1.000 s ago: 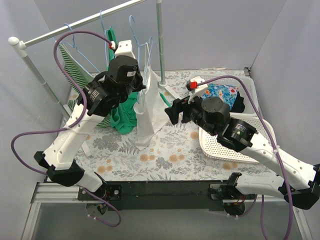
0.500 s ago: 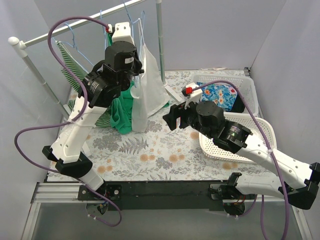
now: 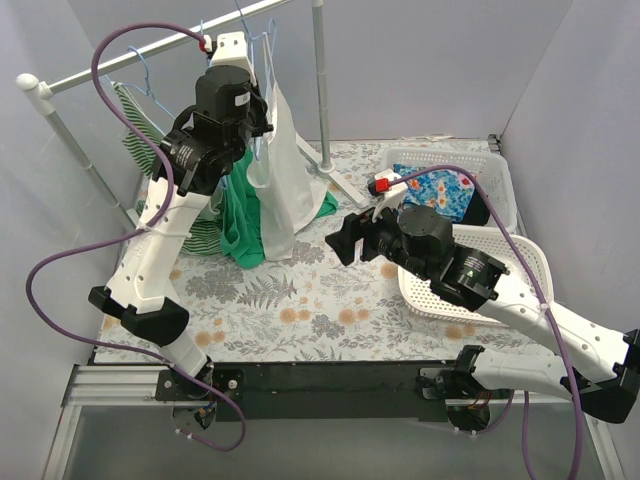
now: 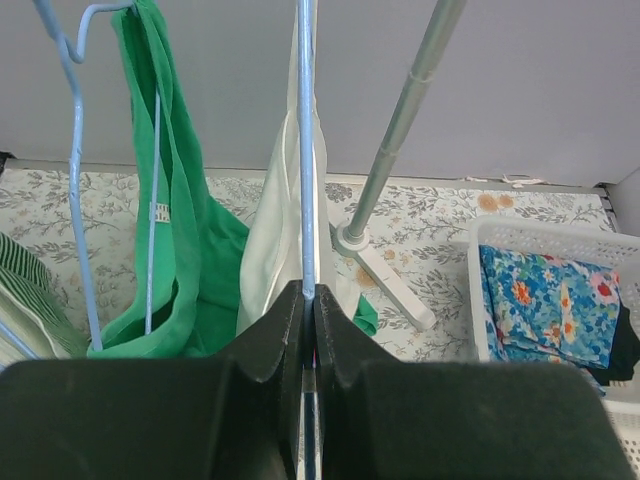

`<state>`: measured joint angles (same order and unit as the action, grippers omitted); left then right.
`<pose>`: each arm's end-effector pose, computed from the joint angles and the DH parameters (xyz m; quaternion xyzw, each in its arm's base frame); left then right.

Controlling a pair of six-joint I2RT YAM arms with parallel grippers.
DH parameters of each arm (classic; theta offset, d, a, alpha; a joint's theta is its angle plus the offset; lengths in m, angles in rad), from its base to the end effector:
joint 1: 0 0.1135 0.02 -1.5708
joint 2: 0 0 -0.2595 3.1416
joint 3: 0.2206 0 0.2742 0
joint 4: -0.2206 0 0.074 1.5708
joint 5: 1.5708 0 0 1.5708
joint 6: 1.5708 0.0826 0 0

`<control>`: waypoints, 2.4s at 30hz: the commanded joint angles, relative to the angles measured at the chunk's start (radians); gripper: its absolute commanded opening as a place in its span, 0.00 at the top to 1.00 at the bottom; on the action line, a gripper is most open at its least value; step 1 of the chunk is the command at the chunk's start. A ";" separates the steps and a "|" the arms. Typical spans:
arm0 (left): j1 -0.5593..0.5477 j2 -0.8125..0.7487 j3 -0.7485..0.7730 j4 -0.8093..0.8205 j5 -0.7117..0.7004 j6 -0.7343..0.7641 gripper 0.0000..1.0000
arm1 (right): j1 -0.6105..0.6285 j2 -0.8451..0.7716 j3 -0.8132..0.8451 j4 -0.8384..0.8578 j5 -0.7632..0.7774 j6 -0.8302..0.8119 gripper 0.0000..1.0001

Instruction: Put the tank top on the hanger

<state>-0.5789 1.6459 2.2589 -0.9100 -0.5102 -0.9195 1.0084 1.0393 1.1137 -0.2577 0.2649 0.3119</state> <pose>0.3263 -0.1651 0.5325 -0.2797 0.7412 -0.2434 0.5595 0.1793 0.2439 0.3889 -0.1807 0.7452 0.3085 0.5629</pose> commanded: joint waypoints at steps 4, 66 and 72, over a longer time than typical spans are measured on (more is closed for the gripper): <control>0.045 0.009 0.051 0.034 0.075 0.005 1.00 | 0.001 -0.028 -0.025 0.067 -0.038 0.001 0.18; -0.254 -0.765 -1.384 0.549 0.472 -0.386 0.02 | 0.001 -0.156 -0.307 0.061 0.234 0.116 0.10; -0.285 -0.664 -1.467 0.567 0.375 -0.438 0.02 | 0.001 -0.165 -0.374 0.067 0.246 0.170 0.10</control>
<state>-0.8539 0.9310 0.7822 -0.4259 -0.0078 -1.2945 1.0084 0.8974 0.7589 -0.2306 0.4732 0.4267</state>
